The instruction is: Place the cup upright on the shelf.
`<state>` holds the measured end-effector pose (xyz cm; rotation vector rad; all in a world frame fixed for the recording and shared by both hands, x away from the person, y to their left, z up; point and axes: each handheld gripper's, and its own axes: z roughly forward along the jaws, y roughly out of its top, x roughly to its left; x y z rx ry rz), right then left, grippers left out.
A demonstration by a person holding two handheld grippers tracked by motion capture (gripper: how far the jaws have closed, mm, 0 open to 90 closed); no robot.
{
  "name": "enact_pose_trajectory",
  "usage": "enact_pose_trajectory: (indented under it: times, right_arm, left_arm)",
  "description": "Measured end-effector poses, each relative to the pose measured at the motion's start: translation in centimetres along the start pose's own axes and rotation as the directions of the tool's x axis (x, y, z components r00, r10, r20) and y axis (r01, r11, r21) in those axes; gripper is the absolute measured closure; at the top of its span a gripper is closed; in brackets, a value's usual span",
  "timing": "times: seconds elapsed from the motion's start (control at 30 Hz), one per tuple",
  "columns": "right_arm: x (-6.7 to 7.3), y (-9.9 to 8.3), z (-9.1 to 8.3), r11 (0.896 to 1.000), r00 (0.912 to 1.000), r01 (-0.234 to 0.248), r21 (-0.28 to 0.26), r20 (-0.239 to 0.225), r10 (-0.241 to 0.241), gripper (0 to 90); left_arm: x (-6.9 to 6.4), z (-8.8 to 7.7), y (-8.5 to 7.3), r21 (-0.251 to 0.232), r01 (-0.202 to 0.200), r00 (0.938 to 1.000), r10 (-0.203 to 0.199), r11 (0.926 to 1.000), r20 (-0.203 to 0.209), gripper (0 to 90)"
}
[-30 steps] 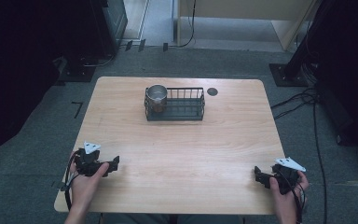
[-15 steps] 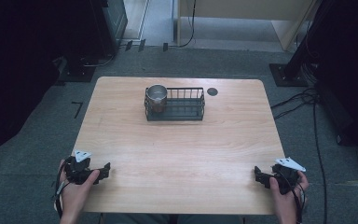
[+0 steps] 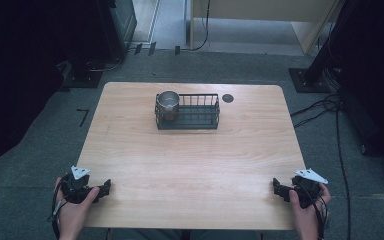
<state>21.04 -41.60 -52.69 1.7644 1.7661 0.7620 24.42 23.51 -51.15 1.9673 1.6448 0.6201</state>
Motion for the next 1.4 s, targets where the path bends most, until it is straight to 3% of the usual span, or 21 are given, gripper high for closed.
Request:
enact_pose_trajectory:
  times: [0.23, 0.43, 0.77, 0.97, 1.4]
  right_arm:
    - [0.00, 0.00, 0.00, 1.000, 1.0000, 0.000, 0.000, 0.000, 0.000, 0.0]
    - [0.00, -0.01, 0.00, 1.000, 1.0000, 0.000, 0.000, 0.000, 0.000, 0.0]
    - [0.01, -0.01, 0.00, 1.000, 1.0000, 0.000, 0.000, 0.000, 0.000, 0.0]
    - [0.01, -0.01, 0.00, 1.000, 1.0000, 0.000, 0.000, 0.000, 0.000, 0.0]
    - [0.00, 0.00, 0.00, 1.000, 1.0000, 0.000, 0.000, 0.000, 0.000, 0.0]
  left_arm:
    - [0.24, 0.04, -0.40, -0.014, 0.011, 0.9999, -0.011, 0.9998, 0.010, 0.0]
    - [0.20, 0.19, -0.88, -0.065, 0.004, 0.9998, -0.003, 0.9979, 0.018, 0.0]
    - [0.23, 0.21, -0.86, -0.064, 0.001, 0.9998, 0.001, 0.9979, 0.020, 0.0]
    - [-0.10, 0.33, -0.70, -0.065, 0.030, 0.9995, -0.030, 0.9974, -0.002, 0.0]
    - [-0.14, 0.37, -0.65, -0.066, 0.030, 0.9995, -0.030, 0.9974, -0.001, 0.0]
